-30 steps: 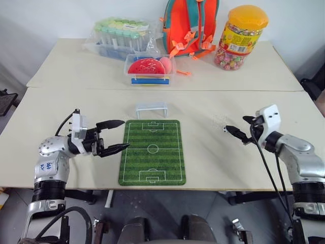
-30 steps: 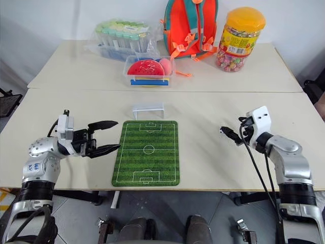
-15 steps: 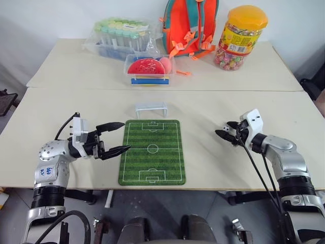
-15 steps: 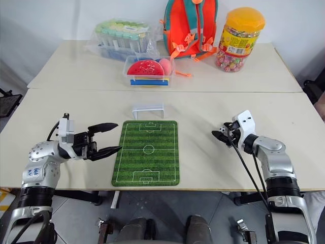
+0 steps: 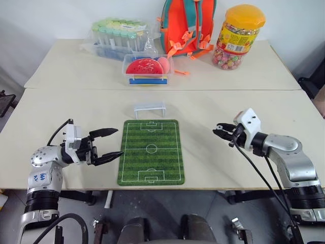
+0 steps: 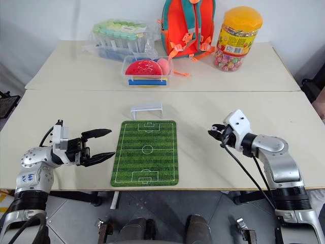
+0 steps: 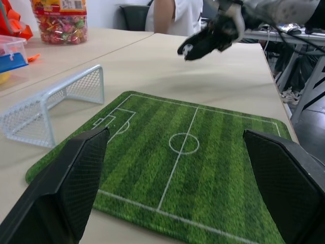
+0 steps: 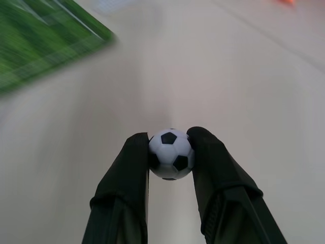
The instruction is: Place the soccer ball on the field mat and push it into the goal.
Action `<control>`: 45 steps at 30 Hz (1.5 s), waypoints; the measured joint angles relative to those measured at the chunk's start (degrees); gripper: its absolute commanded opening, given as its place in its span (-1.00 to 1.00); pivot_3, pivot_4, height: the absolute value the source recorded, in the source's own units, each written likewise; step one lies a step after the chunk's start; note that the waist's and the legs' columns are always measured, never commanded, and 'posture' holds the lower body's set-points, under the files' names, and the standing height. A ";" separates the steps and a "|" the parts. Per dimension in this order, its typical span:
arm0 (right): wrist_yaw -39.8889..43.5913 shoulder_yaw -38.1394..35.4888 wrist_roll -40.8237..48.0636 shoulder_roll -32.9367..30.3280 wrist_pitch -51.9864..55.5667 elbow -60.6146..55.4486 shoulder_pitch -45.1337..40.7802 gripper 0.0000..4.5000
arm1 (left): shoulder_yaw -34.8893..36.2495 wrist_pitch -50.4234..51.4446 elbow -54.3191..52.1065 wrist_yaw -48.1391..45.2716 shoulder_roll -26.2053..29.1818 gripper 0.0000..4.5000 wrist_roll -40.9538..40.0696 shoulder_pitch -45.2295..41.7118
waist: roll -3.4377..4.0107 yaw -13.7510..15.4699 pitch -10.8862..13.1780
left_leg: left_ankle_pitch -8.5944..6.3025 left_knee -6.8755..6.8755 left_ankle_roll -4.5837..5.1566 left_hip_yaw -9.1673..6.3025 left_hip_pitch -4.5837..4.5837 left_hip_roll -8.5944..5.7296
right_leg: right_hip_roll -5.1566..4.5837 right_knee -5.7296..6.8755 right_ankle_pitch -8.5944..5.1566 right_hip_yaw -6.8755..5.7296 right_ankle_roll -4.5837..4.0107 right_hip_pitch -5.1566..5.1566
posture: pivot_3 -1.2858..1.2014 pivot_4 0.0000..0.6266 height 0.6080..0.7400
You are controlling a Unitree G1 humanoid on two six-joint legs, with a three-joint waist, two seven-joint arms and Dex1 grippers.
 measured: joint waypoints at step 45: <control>9.69 31.30 -8.56 15.04 -0.56 2.48 -9.60 -0.62 | 0.79 -2.20 0.61 -3.99 5.63 1.00 -4.46 7.18 | -0.13 -0.12 -0.03 | -0.02 0.03 -0.02 -0.08 -0.07 -0.06 | -0.01 0.07 0.00 -0.12 -0.01 -0.06 | 0.03 -0.52 1.00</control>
